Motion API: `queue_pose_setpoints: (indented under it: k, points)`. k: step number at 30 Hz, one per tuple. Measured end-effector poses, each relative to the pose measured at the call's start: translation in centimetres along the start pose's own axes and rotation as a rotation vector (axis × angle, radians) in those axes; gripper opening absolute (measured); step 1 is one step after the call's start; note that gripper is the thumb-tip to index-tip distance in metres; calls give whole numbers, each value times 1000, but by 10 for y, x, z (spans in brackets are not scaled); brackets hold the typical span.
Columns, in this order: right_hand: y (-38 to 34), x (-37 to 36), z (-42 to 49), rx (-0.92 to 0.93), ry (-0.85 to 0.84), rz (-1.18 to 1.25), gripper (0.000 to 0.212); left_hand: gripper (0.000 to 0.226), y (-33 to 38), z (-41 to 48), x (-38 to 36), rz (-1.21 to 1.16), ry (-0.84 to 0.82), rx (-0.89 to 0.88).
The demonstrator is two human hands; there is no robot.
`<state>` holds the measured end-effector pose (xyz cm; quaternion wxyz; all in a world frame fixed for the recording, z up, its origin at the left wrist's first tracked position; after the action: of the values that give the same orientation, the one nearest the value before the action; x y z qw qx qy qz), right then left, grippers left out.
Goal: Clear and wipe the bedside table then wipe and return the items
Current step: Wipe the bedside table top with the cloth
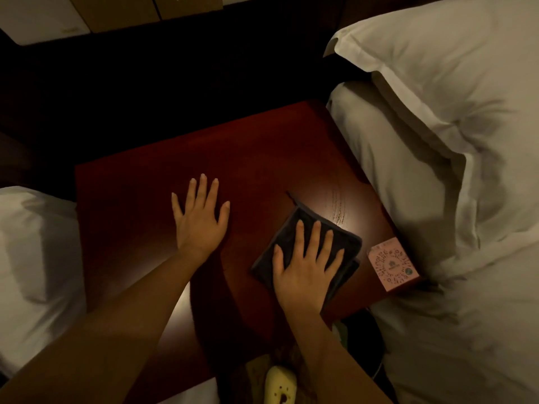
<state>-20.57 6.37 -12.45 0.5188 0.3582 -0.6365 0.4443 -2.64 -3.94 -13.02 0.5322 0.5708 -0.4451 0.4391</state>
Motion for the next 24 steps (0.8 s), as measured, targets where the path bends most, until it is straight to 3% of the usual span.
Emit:
queue_pose_setpoints:
  k: [10, 18, 24]
  points:
    - [-24, -5, -34, 4, -59, -24, 68, 60, -16, -20, 7, 23, -52, -50]
    - [-47, -8, -63, 84, -130, -55, 70, 60, -61, -95, 15, 21, 27, 210]
    - [-68, -12, -82, 176, -188, -77, 70, 58, -93, -148, 19, 64, -4, 328]
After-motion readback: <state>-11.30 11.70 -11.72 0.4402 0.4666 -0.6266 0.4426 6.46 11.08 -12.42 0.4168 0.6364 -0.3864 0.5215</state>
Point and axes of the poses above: each hand's wrist, its own z-axis towards the middle knuckle, its own x-axis out of the back of the hand, y = z × x, the point moved 1 cm from there along z, towards the middle knuckle, and after that the axes turned 1 degree about x, right-handed, at the moved point
